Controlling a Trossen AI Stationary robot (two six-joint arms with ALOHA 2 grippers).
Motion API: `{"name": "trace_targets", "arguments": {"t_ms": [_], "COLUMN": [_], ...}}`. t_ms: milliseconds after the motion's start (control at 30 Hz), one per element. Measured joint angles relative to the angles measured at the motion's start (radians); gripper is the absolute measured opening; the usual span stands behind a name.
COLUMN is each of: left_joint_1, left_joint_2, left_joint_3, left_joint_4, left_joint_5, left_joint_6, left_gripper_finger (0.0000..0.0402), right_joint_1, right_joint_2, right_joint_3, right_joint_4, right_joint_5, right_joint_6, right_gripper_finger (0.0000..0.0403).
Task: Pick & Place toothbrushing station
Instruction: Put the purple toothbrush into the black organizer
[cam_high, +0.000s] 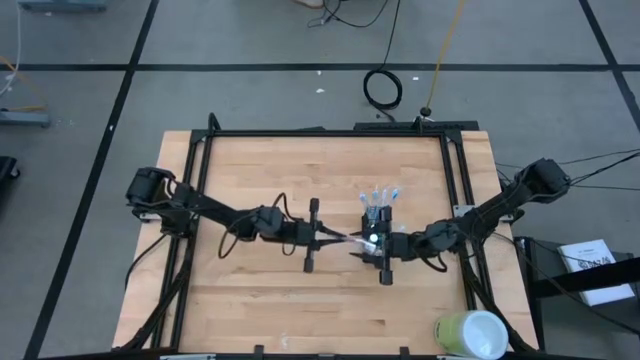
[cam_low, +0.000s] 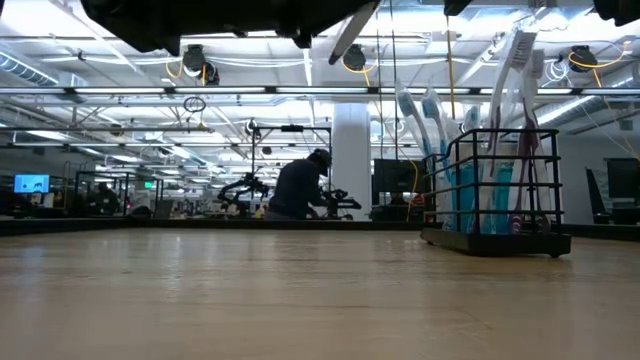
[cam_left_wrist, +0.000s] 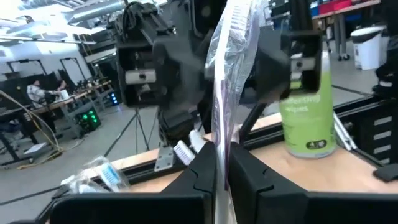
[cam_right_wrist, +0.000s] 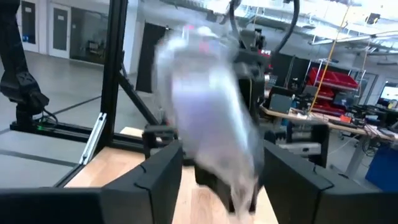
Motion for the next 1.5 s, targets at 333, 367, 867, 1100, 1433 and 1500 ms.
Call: {"name": "trace_targets", "arguments": {"t_ms": [333, 367, 867, 1100, 1433, 1500], "left_joint_1": [0.006, 0.005, -0.025, -0.044, -0.125, -0.14], "left_joint_2": [0.001, 0.001, 0.001, -0.004, -0.078, -0.124], "left_joint_3": [0.0, 0.0, -0.002, -0.002, -0.001, -0.001], "left_joint_4": [-0.01, -0.009, 0.015, 0.016, -0.008, -0.075], "left_joint_5": [0.004, 0.003, 0.025, -0.052, -0.233, -0.236], "left_joint_6": [0.064, 0.065, 0.063, 0.041, 0.048, 0.049], "left_gripper_finger": [0.0026, 0.0021, 0.0036, 0.0065, 0.0259, 0.0285], "right_joint_1": [0.042, 0.043, 0.043, 0.042, 0.041, 0.041], "right_joint_2": [-0.026, -0.026, -0.027, -0.028, -0.044, -0.072], "right_joint_3": [0.0, 0.0, 0.0, 0.001, 0.0, 0.0], "right_joint_4": [0.014, 0.014, 0.002, 0.002, -0.002, -0.002], "right_joint_5": [0.004, 0.005, 0.002, 0.016, 0.005, 0.006], "right_joint_6": [-0.096, -0.106, -0.139, -0.138, -0.1, -0.1], "right_gripper_finger": [0.0137, 0.0131, 0.0054, 0.001, 0.0014, 0.001]}}
